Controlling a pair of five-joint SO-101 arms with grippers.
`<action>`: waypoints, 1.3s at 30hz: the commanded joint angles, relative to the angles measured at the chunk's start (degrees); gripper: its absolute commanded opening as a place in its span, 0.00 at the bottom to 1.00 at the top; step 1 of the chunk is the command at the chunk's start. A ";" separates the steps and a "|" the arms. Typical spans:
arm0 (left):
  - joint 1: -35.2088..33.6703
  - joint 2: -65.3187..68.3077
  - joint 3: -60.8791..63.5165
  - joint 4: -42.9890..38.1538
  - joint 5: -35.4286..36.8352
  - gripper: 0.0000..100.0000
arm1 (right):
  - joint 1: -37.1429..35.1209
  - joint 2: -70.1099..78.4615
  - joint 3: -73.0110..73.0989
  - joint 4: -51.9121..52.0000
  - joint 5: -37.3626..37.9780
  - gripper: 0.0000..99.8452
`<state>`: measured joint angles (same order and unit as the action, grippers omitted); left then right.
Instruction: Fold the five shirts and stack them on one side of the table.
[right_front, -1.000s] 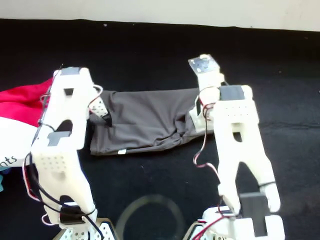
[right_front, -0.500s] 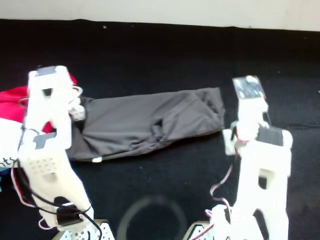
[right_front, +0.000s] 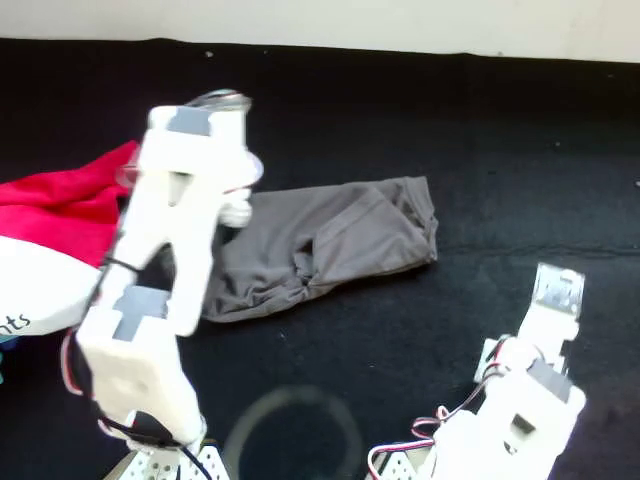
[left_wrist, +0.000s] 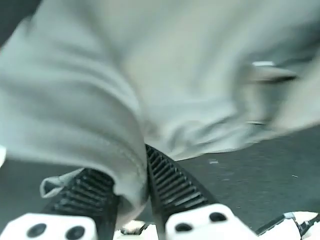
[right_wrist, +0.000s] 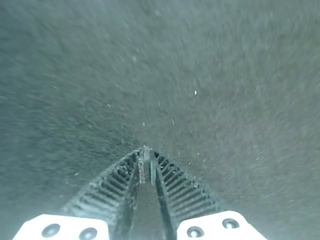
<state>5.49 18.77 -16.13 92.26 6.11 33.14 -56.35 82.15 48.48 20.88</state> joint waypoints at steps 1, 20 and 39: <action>9.80 -3.47 -5.76 -3.69 0.00 0.01 | 1.98 -2.07 5.23 -4.00 0.62 0.01; 27.30 25.71 -34.86 -25.23 0.00 0.01 | 1.80 -18.68 16.04 -4.53 0.53 0.01; 22.55 36.97 -74.77 3.16 -0.18 0.20 | 1.71 -23.52 17.10 -1.89 0.53 0.01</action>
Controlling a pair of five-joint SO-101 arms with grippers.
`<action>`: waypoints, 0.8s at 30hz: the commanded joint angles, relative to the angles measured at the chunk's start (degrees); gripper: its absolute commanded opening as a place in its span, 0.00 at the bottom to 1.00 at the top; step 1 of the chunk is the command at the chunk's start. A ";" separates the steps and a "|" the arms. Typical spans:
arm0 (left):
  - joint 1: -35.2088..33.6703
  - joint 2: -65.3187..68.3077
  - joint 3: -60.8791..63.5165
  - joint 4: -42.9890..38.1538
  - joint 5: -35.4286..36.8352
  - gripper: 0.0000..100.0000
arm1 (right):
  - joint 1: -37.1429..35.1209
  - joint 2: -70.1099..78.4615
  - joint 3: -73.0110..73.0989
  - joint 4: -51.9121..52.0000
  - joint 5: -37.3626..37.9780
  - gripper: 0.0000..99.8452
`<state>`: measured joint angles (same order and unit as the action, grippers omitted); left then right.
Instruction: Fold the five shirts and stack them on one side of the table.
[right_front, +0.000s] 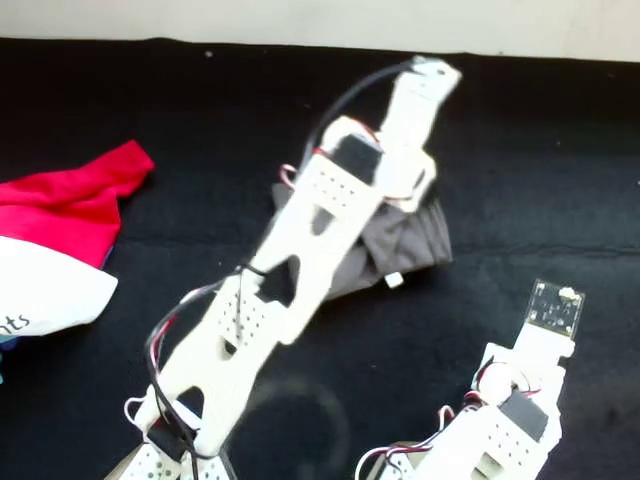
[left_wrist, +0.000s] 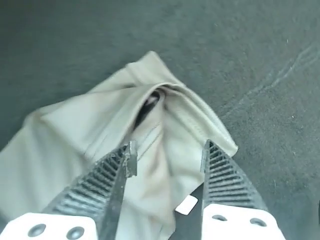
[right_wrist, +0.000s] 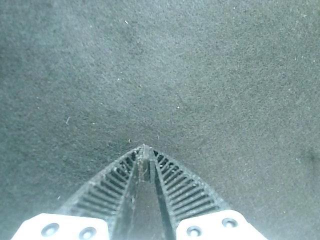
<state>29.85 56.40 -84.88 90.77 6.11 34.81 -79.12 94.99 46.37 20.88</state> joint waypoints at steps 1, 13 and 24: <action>-2.24 -0.57 -6.73 6.68 -0.26 0.18 | 0.04 -0.75 4.26 0.22 0.53 0.01; -5.67 9.63 0.04 5.71 -0.26 0.01 | 0.04 -0.75 4.26 0.22 0.53 0.01; -5.58 18.51 -7.34 -17.67 -0.26 0.01 | 0.04 -0.75 4.26 0.22 0.53 0.01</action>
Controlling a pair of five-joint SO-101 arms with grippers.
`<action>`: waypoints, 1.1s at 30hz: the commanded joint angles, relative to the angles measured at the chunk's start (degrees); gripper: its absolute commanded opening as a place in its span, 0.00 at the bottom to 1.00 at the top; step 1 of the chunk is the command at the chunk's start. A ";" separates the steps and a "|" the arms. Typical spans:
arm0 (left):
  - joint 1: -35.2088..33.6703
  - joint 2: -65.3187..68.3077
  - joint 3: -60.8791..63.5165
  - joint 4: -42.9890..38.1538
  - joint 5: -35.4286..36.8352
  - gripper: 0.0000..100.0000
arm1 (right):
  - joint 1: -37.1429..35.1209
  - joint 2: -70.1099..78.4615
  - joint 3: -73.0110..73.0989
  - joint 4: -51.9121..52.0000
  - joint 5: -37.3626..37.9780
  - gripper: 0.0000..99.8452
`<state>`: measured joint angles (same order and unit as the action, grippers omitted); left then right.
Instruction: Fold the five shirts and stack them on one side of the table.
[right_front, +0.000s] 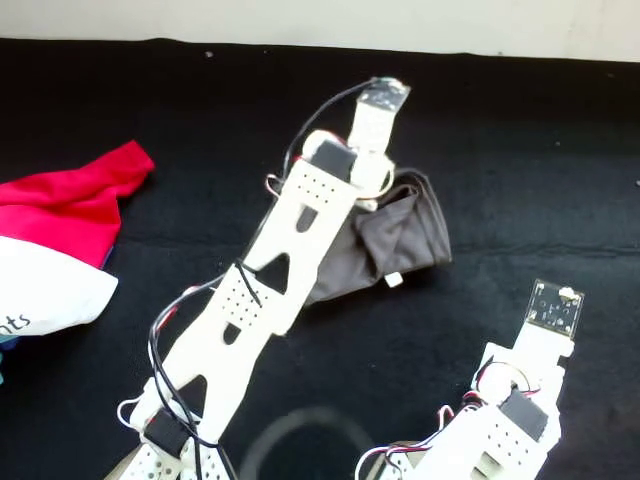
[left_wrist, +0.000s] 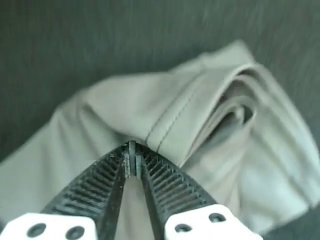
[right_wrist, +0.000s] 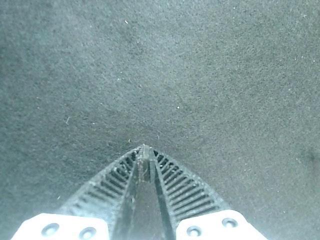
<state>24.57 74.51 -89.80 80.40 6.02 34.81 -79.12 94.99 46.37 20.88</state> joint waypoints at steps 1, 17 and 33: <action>-0.22 1.27 -2.68 -9.93 -0.18 0.01 | 0.04 -0.75 4.26 0.22 0.53 0.01; -1.45 -2.51 -5.76 -5.27 -0.18 0.09 | 0.04 -0.75 4.26 0.22 0.53 0.01; 0.92 -3.56 -5.58 17.76 -0.09 0.09 | 0.04 -0.75 4.26 0.22 0.53 0.01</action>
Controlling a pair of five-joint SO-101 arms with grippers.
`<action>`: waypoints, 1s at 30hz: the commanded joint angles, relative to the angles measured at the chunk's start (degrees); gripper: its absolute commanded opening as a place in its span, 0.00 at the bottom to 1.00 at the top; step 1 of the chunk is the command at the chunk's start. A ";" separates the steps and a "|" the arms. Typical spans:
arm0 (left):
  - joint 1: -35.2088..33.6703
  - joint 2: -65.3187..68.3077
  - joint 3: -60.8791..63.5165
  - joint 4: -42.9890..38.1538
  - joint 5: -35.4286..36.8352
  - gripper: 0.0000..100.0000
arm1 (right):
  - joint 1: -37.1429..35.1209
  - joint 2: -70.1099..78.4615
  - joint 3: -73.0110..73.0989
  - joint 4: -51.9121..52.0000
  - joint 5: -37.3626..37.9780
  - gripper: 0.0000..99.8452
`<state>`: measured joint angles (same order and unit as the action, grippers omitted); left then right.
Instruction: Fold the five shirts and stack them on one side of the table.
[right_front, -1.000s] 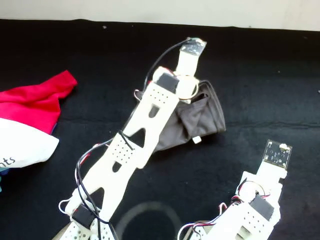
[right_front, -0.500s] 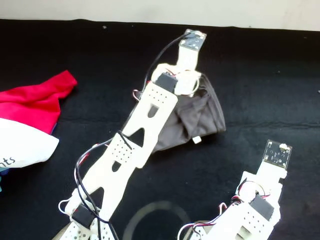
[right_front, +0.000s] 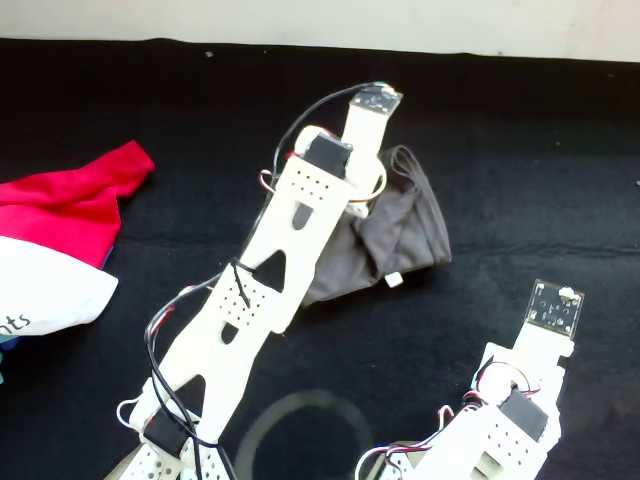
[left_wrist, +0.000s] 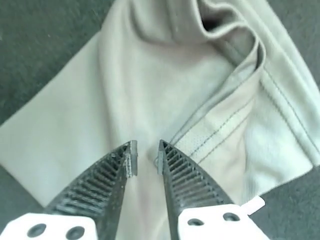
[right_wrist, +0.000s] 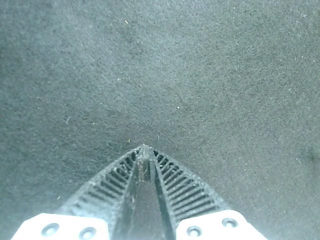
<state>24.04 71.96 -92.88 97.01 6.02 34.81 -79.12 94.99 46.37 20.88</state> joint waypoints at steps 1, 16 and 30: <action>2.42 -1.01 -2.51 1.41 0.00 0.09 | 0.04 -0.75 4.26 0.22 0.53 0.01; 13.76 -11.03 -2.51 2.64 -0.18 0.09 | 0.04 -0.75 4.26 0.22 0.53 0.01; 10.33 -4.97 -2.42 2.29 -0.18 0.09 | 0.04 -0.75 4.26 0.22 0.53 0.01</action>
<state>32.40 65.71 -93.14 99.21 5.93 34.81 -79.12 94.99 46.37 20.88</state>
